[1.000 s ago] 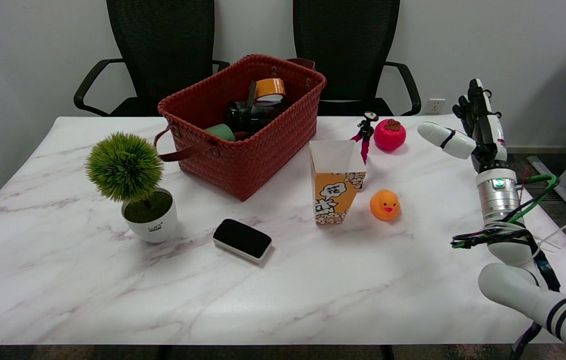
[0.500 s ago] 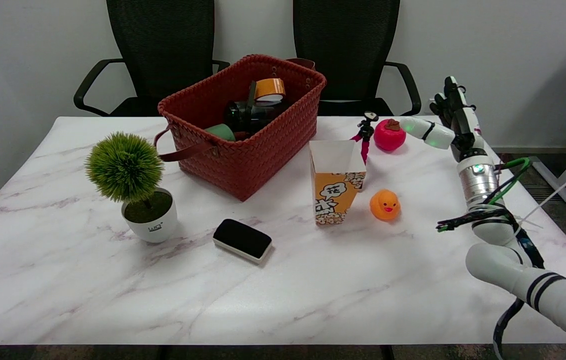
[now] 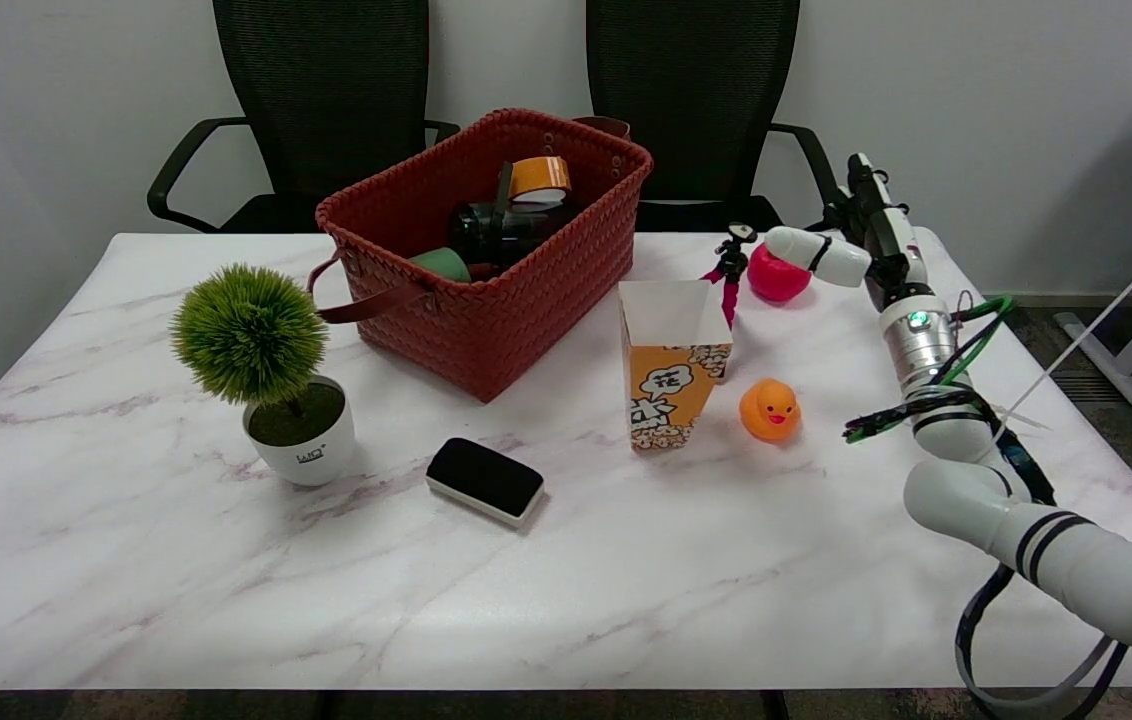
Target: Pick up the flexible tripod.
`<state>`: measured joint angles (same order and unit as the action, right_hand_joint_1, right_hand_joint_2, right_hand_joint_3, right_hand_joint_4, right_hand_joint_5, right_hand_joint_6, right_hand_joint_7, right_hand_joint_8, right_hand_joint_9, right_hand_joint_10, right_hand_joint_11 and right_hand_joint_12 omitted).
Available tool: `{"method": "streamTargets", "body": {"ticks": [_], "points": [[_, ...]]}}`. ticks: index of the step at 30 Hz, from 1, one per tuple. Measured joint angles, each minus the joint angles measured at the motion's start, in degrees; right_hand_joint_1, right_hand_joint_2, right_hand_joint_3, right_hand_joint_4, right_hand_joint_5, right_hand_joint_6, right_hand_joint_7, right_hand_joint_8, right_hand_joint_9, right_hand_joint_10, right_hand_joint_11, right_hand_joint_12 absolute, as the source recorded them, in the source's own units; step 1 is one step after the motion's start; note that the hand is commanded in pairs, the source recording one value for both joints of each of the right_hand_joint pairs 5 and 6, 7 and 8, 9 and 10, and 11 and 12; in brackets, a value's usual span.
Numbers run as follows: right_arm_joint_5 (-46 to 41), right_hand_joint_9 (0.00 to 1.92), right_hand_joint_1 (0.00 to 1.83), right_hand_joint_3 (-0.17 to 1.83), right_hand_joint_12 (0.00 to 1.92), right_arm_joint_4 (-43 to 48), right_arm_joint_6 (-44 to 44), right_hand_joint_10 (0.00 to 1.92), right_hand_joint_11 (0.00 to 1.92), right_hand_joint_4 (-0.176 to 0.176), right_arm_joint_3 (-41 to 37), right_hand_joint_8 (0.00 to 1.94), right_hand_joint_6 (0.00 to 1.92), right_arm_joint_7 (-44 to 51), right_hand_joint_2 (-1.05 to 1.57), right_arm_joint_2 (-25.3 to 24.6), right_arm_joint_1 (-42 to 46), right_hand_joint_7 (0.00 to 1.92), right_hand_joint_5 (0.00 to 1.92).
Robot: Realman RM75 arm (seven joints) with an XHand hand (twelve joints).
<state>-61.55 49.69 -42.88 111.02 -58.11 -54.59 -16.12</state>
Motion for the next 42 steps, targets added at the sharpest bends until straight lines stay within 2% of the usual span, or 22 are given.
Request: {"method": "streamTargets", "body": {"ticks": [33, 42], "points": [[1.0, 0.2, 0.92, -0.17, 0.24, -8.4, 4.9, 0.2, 0.24, 0.0, 5.9, 0.07, 0.0, -0.4, 0.29, -5.2, -9.0, 0.07, 0.0], [1.2, 0.22, 0.99, -0.17, 0.24, -9.2, 5.4, 0.22, 0.24, 0.0, 6.5, 0.09, 0.0, -0.4, 0.26, -6.0, -9.6, 0.09, 0.0]]}}
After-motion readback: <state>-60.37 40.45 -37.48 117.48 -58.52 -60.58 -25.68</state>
